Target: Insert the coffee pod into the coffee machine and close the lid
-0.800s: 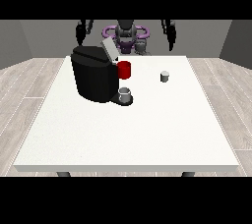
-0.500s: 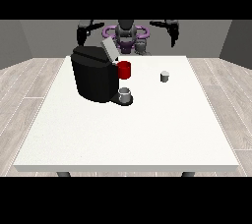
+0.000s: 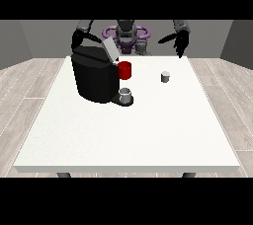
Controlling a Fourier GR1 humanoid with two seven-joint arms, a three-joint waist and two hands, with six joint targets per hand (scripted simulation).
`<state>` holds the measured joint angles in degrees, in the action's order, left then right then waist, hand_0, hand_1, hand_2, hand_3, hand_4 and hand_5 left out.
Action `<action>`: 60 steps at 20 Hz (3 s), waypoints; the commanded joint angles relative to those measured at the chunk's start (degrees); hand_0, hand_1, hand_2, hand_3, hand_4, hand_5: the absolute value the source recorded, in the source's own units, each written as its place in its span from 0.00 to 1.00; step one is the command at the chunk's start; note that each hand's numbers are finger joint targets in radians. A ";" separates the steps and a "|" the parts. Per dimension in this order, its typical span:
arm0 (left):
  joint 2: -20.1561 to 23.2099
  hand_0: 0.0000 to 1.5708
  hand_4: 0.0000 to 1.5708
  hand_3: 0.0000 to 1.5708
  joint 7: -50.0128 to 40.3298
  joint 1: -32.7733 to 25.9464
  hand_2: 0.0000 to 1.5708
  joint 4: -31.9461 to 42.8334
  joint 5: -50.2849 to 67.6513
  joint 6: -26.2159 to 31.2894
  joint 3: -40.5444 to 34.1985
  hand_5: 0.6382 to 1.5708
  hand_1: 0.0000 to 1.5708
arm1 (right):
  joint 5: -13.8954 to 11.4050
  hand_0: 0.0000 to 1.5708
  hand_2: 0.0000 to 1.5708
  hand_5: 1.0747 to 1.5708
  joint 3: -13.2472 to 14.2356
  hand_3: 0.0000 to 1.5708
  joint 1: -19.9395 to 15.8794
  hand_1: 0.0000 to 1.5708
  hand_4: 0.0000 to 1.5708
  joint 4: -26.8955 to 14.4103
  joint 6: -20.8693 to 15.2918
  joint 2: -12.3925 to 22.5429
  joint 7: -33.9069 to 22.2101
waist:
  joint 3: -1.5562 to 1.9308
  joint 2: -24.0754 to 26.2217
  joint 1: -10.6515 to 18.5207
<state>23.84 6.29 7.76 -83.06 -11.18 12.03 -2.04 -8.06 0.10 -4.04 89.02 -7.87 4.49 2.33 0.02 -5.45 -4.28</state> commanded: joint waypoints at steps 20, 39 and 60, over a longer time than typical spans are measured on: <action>0.30 0.31 0.00 0.31 4.33 16.14 0.46 26.90 -19.55 -4.62 3.62 1.00 0.31 | -1.40 0.00 0.00 1.00 -1.64 0.00 -7.39 0.00 0.00 -7.88 -1.82 -4.17 -4.26 | -0.03 -4.34 -1.77; 2.29 0.50 0.25 0.54 8.58 22.10 0.61 40.53 -37.55 -9.75 10.07 1.00 0.50 | 0.05 0.00 0.00 1.00 0.29 0.00 -12.36 0.00 0.00 -14.29 -0.80 -2.49 -1.55 | -0.03 -6.97 -2.68; -3.46 0.87 0.32 0.84 6.23 35.38 0.88 38.55 -33.27 6.62 5.22 1.00 0.87 | -3.94 0.00 0.00 1.00 0.54 0.00 -9.83 0.00 0.00 -25.85 -3.53 -2.21 -0.66 | 0.01 2.79 -0.92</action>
<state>21.48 16.56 39.06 -42.77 -44.94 13.43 3.17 -11.12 1.08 -14.31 65.79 -11.34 2.35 1.44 0.00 -5.01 -5.25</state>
